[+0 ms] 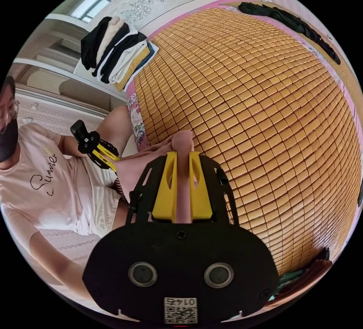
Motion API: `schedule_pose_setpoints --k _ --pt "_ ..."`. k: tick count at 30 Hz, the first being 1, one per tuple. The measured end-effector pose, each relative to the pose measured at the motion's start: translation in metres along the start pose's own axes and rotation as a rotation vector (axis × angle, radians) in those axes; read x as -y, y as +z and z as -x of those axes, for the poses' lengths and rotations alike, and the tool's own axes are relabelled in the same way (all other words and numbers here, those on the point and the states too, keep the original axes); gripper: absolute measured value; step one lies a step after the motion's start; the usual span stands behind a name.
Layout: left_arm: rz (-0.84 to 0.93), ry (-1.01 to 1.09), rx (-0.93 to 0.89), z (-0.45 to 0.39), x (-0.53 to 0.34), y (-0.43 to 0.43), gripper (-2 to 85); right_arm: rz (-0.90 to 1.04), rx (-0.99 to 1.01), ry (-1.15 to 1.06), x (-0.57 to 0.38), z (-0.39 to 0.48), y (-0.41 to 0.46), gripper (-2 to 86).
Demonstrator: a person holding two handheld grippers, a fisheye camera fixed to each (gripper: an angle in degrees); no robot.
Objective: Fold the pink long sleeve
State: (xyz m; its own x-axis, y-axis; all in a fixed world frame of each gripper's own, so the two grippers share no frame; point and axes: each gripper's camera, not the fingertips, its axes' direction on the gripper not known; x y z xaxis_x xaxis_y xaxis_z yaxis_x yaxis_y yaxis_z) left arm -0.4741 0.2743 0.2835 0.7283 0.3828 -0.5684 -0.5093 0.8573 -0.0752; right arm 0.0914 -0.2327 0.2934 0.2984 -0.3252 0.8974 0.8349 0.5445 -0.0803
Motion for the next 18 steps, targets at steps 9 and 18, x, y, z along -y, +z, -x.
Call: schedule_pose_setpoints --k 9,18 --pt "-0.265 -0.109 0.061 0.051 0.039 -0.062 3.5 -0.019 -0.145 -0.164 0.096 0.026 -0.059 4.5" --pt "-0.534 -0.592 0.537 0.241 0.093 -0.133 3.9 -0.196 -0.356 -0.064 0.373 0.066 -0.022 10.4"
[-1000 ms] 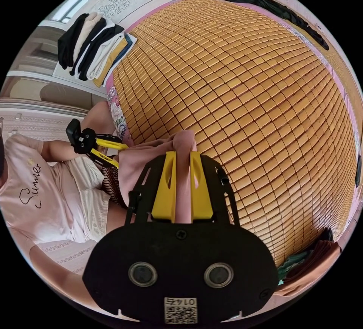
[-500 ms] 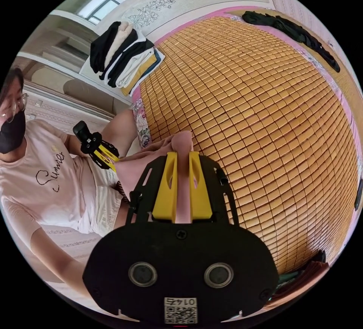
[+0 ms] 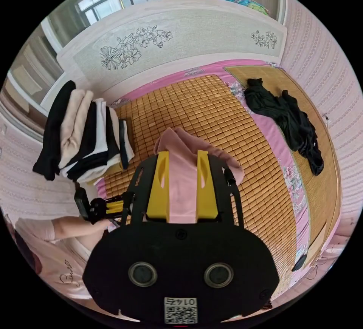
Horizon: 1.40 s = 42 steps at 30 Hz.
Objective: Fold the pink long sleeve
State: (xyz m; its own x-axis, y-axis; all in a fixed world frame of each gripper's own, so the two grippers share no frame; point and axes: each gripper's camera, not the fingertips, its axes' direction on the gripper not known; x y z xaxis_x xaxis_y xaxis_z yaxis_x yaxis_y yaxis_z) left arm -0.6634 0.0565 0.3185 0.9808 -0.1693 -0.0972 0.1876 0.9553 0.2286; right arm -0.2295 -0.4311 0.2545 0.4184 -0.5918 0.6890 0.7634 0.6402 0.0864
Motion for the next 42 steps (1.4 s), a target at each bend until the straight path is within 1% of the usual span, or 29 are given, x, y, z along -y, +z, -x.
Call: schedule_pose_setpoints --k 1,2,3,5,8,9,11,15,17,18,19,20,21,22,23,24,25,26,27,29,30,32,34,35,37,39,42 --pt "0.023 -0.021 0.06 0.008 0.005 0.008 3.9 -0.016 -0.029 0.03 0.001 0.006 0.02 10.4" --pt "0.073 -0.12 0.069 0.025 0.012 0.016 3.9 0.002 -0.055 0.051 -0.007 0.009 0.045 10.5" --pt "0.062 -0.178 0.023 0.036 0.015 0.016 3.9 0.024 -0.06 0.058 -0.012 0.009 0.058 10.5" --pt "0.071 -0.141 0.042 0.037 0.014 0.017 4.0 0.113 -0.027 0.069 -0.044 0.005 0.104 13.3" --pt "0.048 -0.106 0.022 0.034 0.004 0.013 4.6 0.193 0.041 0.089 -0.085 -0.002 0.139 13.9" --pt "0.045 -0.104 0.015 0.03 0.0 0.011 4.8 0.185 0.041 0.091 -0.092 -0.003 0.141 14.0" --pt "0.047 -0.099 0.014 0.021 -0.008 0.006 5.1 0.109 0.054 0.118 -0.115 -0.006 0.131 13.6" --pt "0.073 -0.02 0.065 -0.011 -0.032 -0.02 4.4 0.14 0.035 0.121 -0.151 -0.003 0.113 13.1" --pt "0.085 0.035 0.112 -0.031 -0.047 -0.038 3.0 0.127 0.024 0.085 -0.197 0.008 0.084 13.2" --pt "0.078 0.071 0.113 -0.046 -0.06 -0.053 1.8 0.114 0.018 0.08 -0.212 0.011 0.074 13.3" --pt "0.07 0.089 0.099 -0.054 -0.068 -0.062 1.2 0.087 0.01 0.077 -0.248 0.017 0.052 13.3" --pt "0.058 0.124 0.065 -0.071 -0.085 -0.079 0.3 0.057 0.012 0.092 -0.29 0.022 0.029 13.4" --pt "0.051 0.167 0.041 -0.09 -0.104 -0.096 -0.3 0.048 0.016 0.106 -0.313 0.024 0.019 13.4" --pt "0.046 0.2 0.032 -0.101 -0.114 -0.105 -0.4 0.054 0.017 0.141 -0.363 0.029 0.001 13.4" --pt "0.039 0.294 0.019 -0.125 -0.135 -0.122 -0.7 0.074 0.0 0.2 -0.414 0.033 -0.014 13.4" --pt "0.023 0.419 0.019 -0.152 -0.157 -0.139 -0.8 0.086 -0.01 0.237 -0.442 0.035 -0.021 13.4" --pt "0.013 0.485 0.022 -0.166 -0.169 -0.147 -0.8 0.12 -0.029 0.317 -0.498 0.041 -0.033 13.4" --pt "-0.006 0.603 0.014 -0.192 -0.191 -0.162 -0.7 0.145 -0.038 0.406 -0.555 0.049 -0.045 13.4" --pt "-0.011 0.704 -0.001 -0.217 -0.212 -0.175 -0.6 0.146 -0.042 0.452 -0.583 0.054 -0.052 13.4" --pt "-0.019 0.817 -0.024 -0.252 -0.238 -0.192 0.1 0.119 -0.066 0.658 -0.689 0.078 -0.079 13.4" --pt "-0.032 0.888 -0.054 -0.275 -0.253 -0.201 0.9 0.105 -0.078 0.712 -0.714 0.085 -0.086 13.4" --pt "-0.042 0.962 -0.127 -0.309 -0.27 -0.21 1.9 0.015 -0.131 0.916 -0.803 0.113 -0.112 13.4" --pt "0.0 1.004 -0.226 -0.341 -0.28 -0.208 3.1 -0.078 -0.156 1.047 -0.86 0.133 -0.127 13.0" --pt "0.053 1.046 -0.288 -0.364 -0.286 -0.202 4.5 -0.137 -0.168 1.111 -0.891 0.145 -0.134 12.9" --pt "0.121 1.14 -0.344 -0.401 -0.295 -0.192 6.8 -0.192 -0.201 1.163 -0.926 0.159 -0.141 13.0" --pt "0.112 1.238 -0.382 -0.448 -0.308 -0.184 8.4 -0.208 -0.264 1.181 -0.949 0.167 -0.147 13.3" --pt "0.112 1.324 -0.424 -0.502 -0.317 -0.169 10.0 -0.255 -0.336 1.167 -0.977 0.169 -0.154 13.6"
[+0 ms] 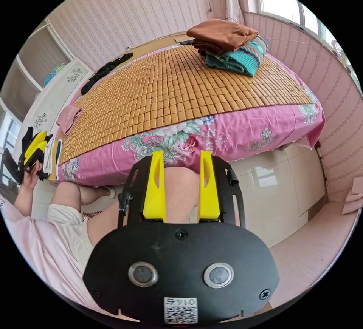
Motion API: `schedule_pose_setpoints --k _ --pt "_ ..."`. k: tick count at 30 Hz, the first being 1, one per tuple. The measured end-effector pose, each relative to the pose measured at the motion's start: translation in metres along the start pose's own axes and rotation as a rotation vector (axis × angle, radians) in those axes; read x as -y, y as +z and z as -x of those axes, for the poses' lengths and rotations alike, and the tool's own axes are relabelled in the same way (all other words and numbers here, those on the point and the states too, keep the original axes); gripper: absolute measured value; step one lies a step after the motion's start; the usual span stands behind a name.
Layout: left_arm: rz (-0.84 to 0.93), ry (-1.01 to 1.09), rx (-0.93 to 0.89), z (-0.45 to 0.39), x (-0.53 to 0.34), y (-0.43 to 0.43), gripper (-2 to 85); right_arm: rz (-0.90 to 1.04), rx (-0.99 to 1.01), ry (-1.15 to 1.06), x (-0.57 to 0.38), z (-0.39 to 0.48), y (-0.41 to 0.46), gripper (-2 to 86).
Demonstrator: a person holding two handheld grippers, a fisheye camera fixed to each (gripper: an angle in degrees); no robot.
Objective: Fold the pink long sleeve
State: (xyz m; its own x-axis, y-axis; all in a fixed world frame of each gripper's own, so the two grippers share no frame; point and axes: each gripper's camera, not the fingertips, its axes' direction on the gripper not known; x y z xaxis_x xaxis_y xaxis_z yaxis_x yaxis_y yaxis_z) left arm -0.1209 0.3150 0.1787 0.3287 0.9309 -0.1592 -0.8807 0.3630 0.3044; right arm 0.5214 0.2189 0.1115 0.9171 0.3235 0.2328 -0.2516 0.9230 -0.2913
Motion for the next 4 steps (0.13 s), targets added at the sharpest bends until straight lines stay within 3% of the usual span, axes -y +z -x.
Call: schedule_pose_setpoints --k 4 --pt "-0.006 -0.014 -0.068 0.007 0.054 0.037 11.6 -0.114 0.019 0.024 0.009 -0.039 -0.002 14.1"
